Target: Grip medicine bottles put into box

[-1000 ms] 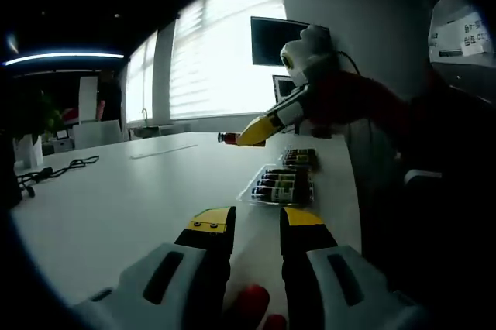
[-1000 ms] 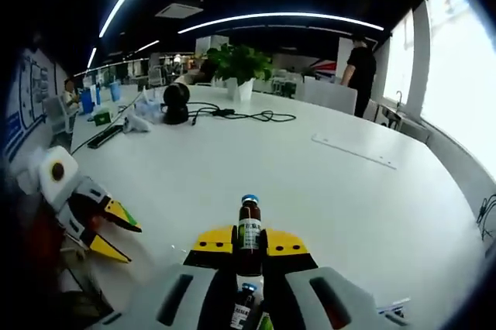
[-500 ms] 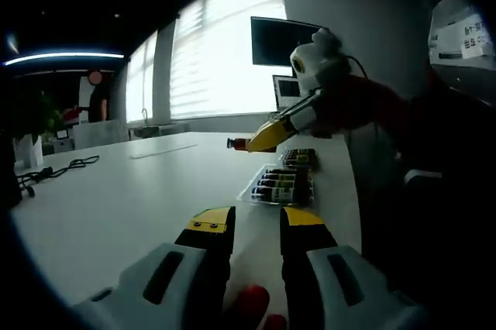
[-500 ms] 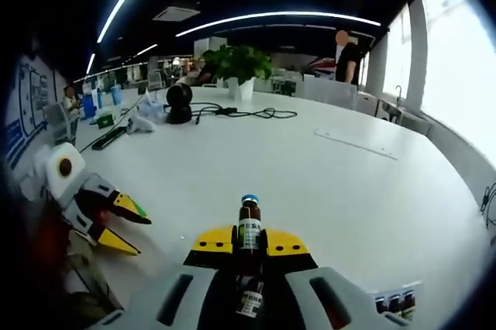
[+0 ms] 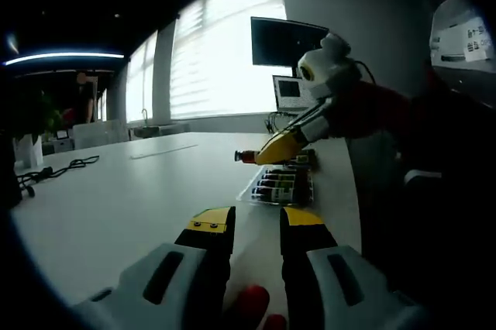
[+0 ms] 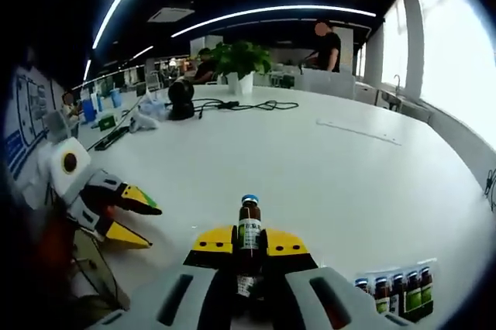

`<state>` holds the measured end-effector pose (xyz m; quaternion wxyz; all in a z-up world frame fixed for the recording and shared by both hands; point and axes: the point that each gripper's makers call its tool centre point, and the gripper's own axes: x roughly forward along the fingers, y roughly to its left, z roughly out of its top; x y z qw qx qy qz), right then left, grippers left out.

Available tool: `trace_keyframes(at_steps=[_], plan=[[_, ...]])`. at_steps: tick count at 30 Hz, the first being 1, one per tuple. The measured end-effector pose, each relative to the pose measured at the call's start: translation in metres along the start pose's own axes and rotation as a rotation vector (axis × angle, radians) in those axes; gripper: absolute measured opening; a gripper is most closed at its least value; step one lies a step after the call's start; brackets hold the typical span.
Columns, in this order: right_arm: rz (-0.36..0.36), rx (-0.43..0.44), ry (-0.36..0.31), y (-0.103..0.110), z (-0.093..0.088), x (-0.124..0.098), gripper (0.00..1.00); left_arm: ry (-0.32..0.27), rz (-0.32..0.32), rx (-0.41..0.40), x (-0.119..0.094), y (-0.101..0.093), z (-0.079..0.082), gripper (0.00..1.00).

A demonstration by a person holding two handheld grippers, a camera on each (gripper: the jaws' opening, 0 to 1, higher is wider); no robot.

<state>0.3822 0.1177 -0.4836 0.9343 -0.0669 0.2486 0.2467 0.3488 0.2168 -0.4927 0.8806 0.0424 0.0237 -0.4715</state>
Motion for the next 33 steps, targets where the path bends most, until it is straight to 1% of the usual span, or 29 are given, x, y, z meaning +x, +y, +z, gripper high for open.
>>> trace_keyframes(at_steps=[4,6,9,12,15,22,24,33], plan=[[-0.007,-0.010,0.001,0.004,-0.003,-0.002,0.08,0.000,0.000,0.001,0.000,0.000,0.000,0.18],[-0.015,-0.028,0.021,0.007,-0.007,-0.003,0.08,-0.001,0.001,-0.001,0.000,0.000,0.000,0.17],[-0.023,-0.033,0.031,0.011,-0.012,-0.003,0.08,-0.001,-0.001,0.000,0.000,0.000,0.000,0.17],[-0.001,-0.004,0.045,0.021,-0.018,-0.002,0.08,-0.001,0.000,0.000,0.000,0.000,0.000,0.17],[0.010,0.007,0.053,0.029,-0.021,-0.001,0.08,-0.001,0.000,0.001,0.000,0.000,0.000,0.17],[0.017,0.016,0.060,0.034,-0.021,0.000,0.08,-0.004,-0.004,0.000,0.000,-0.001,0.001,0.18],[0.024,0.054,0.069,0.037,-0.023,0.000,0.08,-0.005,-0.003,-0.001,0.000,-0.001,0.001,0.18],[0.028,0.085,0.076,0.040,-0.023,0.002,0.08,-0.006,-0.004,0.000,0.000,-0.001,0.001,0.18]])
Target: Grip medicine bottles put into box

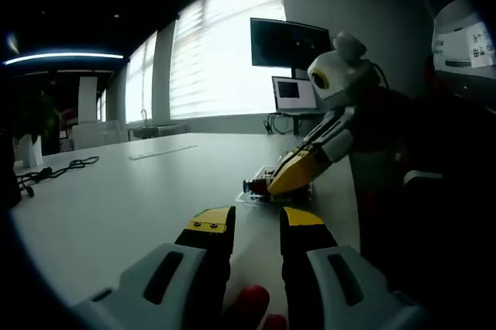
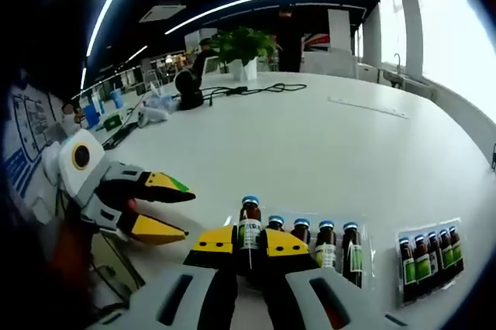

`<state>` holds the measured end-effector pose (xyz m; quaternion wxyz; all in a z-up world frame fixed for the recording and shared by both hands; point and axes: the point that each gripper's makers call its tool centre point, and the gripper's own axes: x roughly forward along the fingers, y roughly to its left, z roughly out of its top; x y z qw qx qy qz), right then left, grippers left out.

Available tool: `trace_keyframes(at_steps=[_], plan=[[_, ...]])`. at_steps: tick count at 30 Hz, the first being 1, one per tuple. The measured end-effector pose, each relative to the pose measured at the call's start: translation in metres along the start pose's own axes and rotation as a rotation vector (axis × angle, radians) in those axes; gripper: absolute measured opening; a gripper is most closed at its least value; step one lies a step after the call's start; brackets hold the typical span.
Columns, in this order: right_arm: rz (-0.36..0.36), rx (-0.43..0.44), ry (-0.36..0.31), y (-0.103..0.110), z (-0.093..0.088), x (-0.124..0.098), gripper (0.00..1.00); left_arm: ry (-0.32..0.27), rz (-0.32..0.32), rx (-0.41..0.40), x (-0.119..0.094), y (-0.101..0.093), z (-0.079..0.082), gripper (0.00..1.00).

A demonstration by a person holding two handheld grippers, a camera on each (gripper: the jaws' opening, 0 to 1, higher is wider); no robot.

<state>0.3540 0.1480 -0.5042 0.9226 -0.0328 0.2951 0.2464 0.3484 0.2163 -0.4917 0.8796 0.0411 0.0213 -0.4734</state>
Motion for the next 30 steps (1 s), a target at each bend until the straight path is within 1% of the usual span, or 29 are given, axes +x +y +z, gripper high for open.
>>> trace_keyframes(at_steps=[4,12,15,19,22,25,26,30], plan=[[0.002,0.012,0.003,0.0029,-0.0008,0.0012,0.08,-0.001,0.000,-0.001,-0.0003,0.0000,0.0002,0.18],[-0.007,-0.017,0.008,0.0029,-0.0014,0.0021,0.08,-0.003,-0.002,0.000,-0.0004,-0.0006,0.0005,0.18],[-0.009,-0.042,0.021,0.0024,-0.0030,0.0026,0.07,-0.003,-0.002,0.000,-0.0004,-0.0007,0.0005,0.18],[0.009,-0.032,0.019,0.0049,-0.0015,0.0027,0.05,-0.003,-0.002,0.000,-0.0004,-0.0006,0.0004,0.18],[0.005,-0.040,0.013,0.0025,0.0004,0.0024,0.05,-0.003,-0.002,-0.001,-0.0004,-0.0005,0.0005,0.18],[0.027,-0.042,0.009,0.0012,0.0040,0.0003,0.03,-0.003,-0.002,-0.001,-0.0005,-0.0005,0.0004,0.18],[0.039,-0.057,0.014,0.0012,0.0054,-0.0005,0.03,-0.003,-0.003,-0.001,-0.0004,-0.0005,0.0004,0.18],[0.084,-0.188,0.079,-0.0042,0.0056,-0.0038,0.02,-0.004,-0.002,-0.005,-0.0009,-0.0003,0.0005,0.17]])
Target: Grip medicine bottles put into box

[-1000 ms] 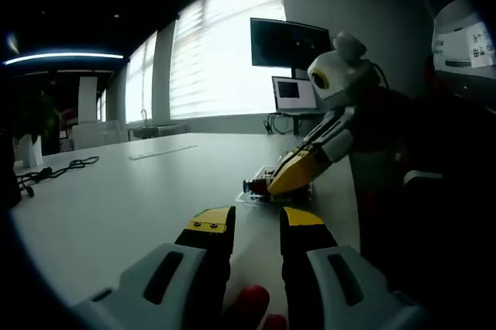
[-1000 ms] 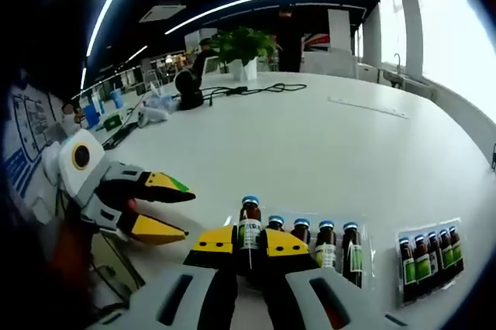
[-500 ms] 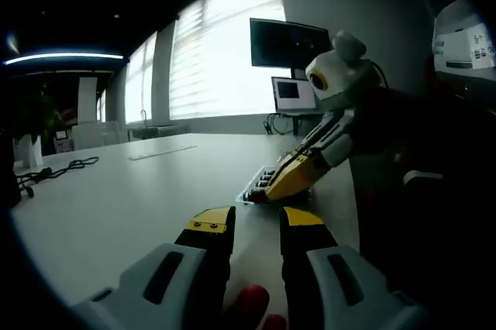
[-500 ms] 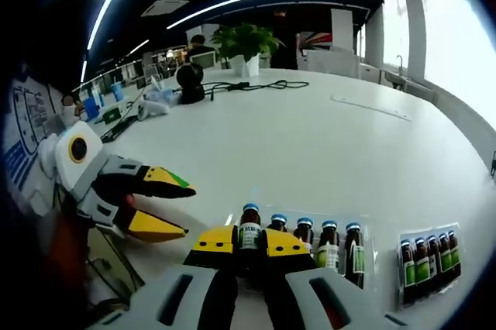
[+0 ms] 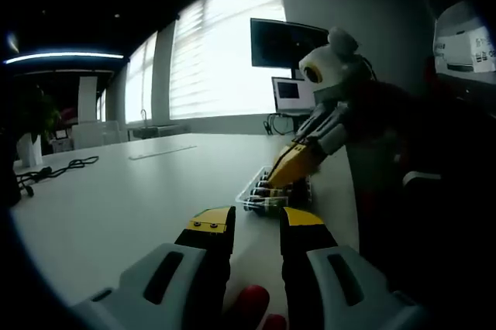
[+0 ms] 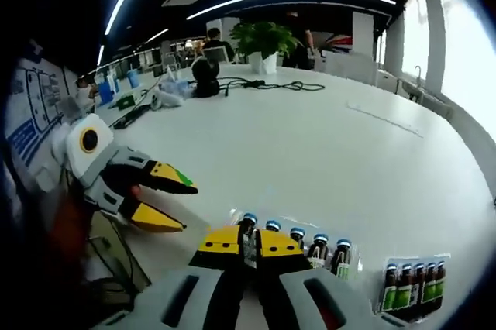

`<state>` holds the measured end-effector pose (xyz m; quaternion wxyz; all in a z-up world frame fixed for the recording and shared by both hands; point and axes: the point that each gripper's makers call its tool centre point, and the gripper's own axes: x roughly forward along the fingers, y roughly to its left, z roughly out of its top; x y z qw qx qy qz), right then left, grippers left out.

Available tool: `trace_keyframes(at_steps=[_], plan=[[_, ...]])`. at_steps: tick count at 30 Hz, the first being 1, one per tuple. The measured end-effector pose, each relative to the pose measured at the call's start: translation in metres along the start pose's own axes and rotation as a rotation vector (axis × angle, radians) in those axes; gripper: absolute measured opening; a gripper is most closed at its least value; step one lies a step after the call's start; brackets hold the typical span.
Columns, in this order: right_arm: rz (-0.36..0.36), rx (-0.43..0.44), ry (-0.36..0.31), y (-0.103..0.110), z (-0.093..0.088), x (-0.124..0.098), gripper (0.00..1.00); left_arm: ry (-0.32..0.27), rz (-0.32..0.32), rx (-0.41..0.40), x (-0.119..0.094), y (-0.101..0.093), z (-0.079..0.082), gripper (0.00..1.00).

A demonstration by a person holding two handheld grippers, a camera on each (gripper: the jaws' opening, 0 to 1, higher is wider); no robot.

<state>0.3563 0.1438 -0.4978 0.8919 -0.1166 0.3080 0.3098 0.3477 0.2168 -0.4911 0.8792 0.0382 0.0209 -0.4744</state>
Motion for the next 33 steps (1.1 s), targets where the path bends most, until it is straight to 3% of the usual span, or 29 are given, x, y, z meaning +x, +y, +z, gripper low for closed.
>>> trace_keyframes(at_steps=[2,7,13,16,21,26,33], plan=[[0.025,-0.072,0.029,-0.003,0.002,-0.003,0.02,-0.001,0.000,-0.002,0.000,0.000,0.000,0.17],[0.166,-0.228,0.108,0.012,0.003,-0.007,0.01,0.001,0.001,-0.003,0.000,0.001,0.000,0.17],[0.268,-0.309,0.205,0.020,-0.003,-0.006,0.01,0.004,0.003,-0.001,0.000,0.001,-0.001,0.17],[0.308,-0.317,0.234,0.025,-0.006,-0.003,0.01,0.003,0.002,0.000,0.000,0.000,-0.001,0.17],[0.314,-0.324,0.287,0.028,-0.015,0.000,0.03,0.003,0.001,0.000,0.000,0.000,0.000,0.17],[0.310,-0.333,0.295,0.029,-0.015,0.000,0.03,0.001,-0.001,0.000,0.000,-0.001,0.000,0.18],[0.314,-0.274,0.300,0.027,-0.016,0.002,0.02,0.000,-0.002,0.000,0.000,-0.001,0.000,0.18]])
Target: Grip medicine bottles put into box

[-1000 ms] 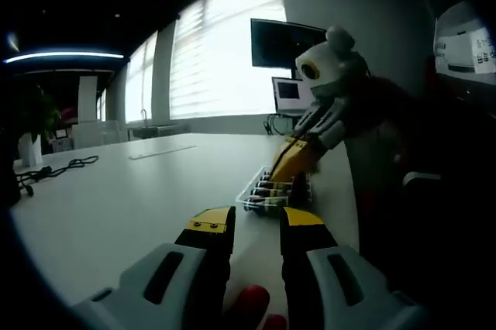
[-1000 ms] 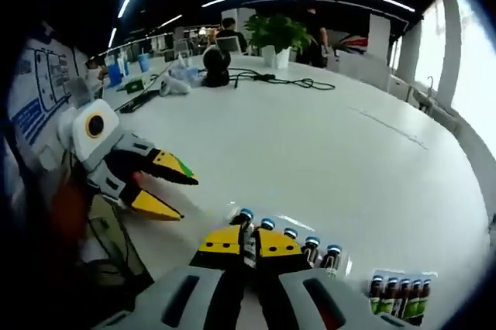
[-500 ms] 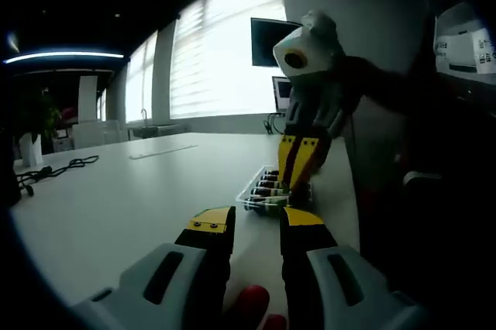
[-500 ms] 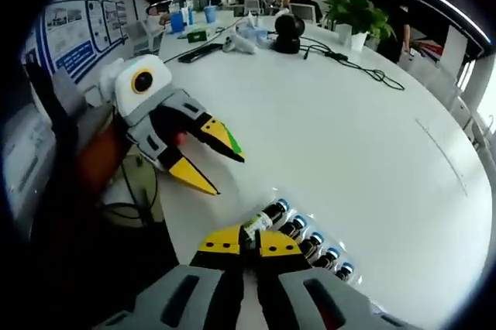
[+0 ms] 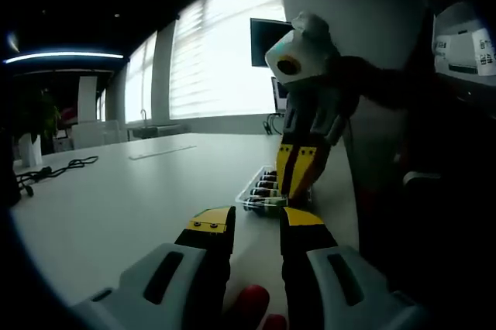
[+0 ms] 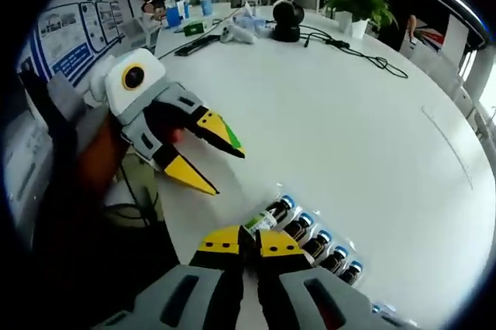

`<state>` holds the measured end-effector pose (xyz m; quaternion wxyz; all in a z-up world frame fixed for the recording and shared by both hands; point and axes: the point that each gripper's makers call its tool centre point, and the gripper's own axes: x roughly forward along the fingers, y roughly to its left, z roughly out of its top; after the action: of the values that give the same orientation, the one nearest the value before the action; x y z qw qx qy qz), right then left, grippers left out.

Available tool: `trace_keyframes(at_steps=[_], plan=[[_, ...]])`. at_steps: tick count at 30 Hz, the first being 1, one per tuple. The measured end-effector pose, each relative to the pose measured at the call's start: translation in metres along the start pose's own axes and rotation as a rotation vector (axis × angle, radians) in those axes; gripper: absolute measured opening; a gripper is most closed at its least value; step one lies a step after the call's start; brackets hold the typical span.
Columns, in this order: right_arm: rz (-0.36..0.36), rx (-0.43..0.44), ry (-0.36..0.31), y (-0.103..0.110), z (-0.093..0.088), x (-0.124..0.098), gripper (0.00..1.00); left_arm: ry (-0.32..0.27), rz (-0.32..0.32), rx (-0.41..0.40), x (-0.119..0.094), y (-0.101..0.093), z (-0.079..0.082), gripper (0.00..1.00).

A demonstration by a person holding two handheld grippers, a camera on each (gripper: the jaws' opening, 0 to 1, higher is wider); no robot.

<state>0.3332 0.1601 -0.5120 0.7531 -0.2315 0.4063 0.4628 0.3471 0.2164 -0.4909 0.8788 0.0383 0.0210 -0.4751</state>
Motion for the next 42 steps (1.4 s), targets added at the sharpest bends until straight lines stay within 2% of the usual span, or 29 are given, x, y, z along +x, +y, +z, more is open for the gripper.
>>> trace_keyframes(at_steps=[10,11,12,13,24,32,42], plan=[[0.011,0.057,-0.018,0.000,-0.003,0.002,0.01,0.001,0.002,0.000,0.000,0.001,0.000,0.17],[0.010,0.062,0.000,0.000,-0.008,0.004,0.02,0.002,0.003,0.000,0.000,0.001,0.000,0.17],[0.016,0.066,-0.033,0.000,-0.003,0.004,0.02,0.002,0.003,0.000,0.000,0.001,0.000,0.17],[0.015,0.095,-0.025,0.002,-0.007,0.006,0.01,0.002,0.003,0.000,0.000,0.001,0.000,0.17],[-0.007,0.074,-0.052,0.001,-0.004,0.002,0.01,0.003,0.004,0.000,0.000,0.001,0.000,0.17],[-0.019,0.092,-0.099,-0.002,0.000,-0.006,0.01,0.007,0.007,0.003,0.000,0.001,-0.001,0.17],[-0.040,0.107,-0.160,-0.008,-0.005,-0.015,0.01,0.013,0.010,0.003,0.000,0.002,-0.002,0.18]])
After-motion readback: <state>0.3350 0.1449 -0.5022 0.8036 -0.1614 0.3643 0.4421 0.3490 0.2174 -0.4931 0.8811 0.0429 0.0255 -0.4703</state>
